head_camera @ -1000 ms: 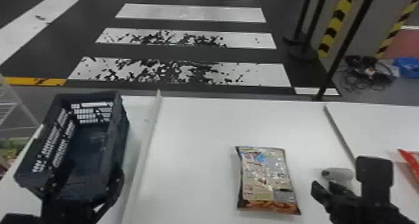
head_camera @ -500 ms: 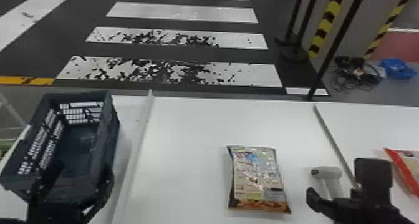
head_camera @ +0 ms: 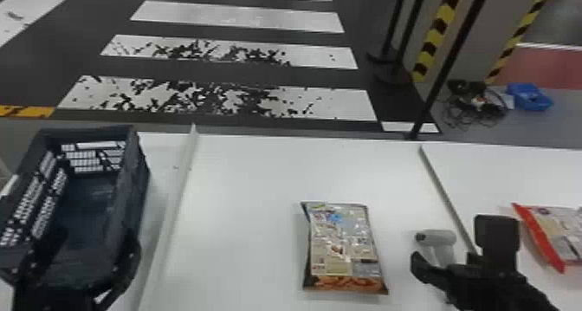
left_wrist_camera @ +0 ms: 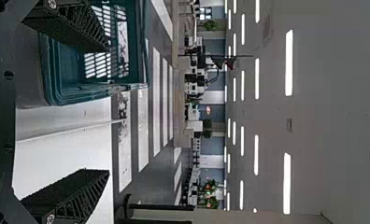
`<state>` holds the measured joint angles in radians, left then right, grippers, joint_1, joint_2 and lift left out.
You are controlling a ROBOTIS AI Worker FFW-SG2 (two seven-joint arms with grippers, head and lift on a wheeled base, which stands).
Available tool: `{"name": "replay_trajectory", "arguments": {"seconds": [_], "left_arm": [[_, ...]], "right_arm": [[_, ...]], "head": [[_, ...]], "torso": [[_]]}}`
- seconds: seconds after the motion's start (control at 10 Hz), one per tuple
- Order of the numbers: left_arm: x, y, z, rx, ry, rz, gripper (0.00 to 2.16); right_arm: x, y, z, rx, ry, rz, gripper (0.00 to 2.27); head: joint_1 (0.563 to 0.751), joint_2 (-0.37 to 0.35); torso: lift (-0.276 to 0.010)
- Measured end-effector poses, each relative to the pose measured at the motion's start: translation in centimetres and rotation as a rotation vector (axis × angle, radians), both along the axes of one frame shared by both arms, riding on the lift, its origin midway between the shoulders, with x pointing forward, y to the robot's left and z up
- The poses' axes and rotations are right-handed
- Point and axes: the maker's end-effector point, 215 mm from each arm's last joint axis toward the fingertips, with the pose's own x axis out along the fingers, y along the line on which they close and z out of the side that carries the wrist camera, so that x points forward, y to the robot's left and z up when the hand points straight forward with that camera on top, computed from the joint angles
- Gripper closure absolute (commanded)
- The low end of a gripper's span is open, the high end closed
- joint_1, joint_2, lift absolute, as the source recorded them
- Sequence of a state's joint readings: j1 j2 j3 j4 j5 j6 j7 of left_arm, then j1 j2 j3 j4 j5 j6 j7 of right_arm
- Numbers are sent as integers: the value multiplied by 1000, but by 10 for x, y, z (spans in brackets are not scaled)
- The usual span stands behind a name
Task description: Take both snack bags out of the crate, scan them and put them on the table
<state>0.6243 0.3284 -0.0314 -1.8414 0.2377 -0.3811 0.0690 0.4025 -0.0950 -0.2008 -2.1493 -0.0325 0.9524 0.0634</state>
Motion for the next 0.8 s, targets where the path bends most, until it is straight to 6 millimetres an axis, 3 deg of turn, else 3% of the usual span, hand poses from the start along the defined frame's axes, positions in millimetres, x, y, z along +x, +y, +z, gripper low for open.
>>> {"name": "replay_trajectory", "arguments": {"seconds": [0.3, 0.5, 0.6, 0.8], "left_arm": [[0, 1, -1, 2, 2, -1, 70], [0, 2, -1, 3, 2, -1, 73], [1, 2, 0, 3, 1, -1, 73], [2, 1, 0, 2, 0, -1, 73]], "right_arm": [[5, -14, -22, 8, 38, -12, 124], [5, -26, -32, -1, 62, -17, 272], [4, -30, -35, 1, 70, -17, 421], [4, -34, -40, 16, 84, -12, 1062]], "head": [[695, -110], [695, -128], [695, -132], [695, -141]], "torso": [[-92], [-92], [-92], [-92]]}}
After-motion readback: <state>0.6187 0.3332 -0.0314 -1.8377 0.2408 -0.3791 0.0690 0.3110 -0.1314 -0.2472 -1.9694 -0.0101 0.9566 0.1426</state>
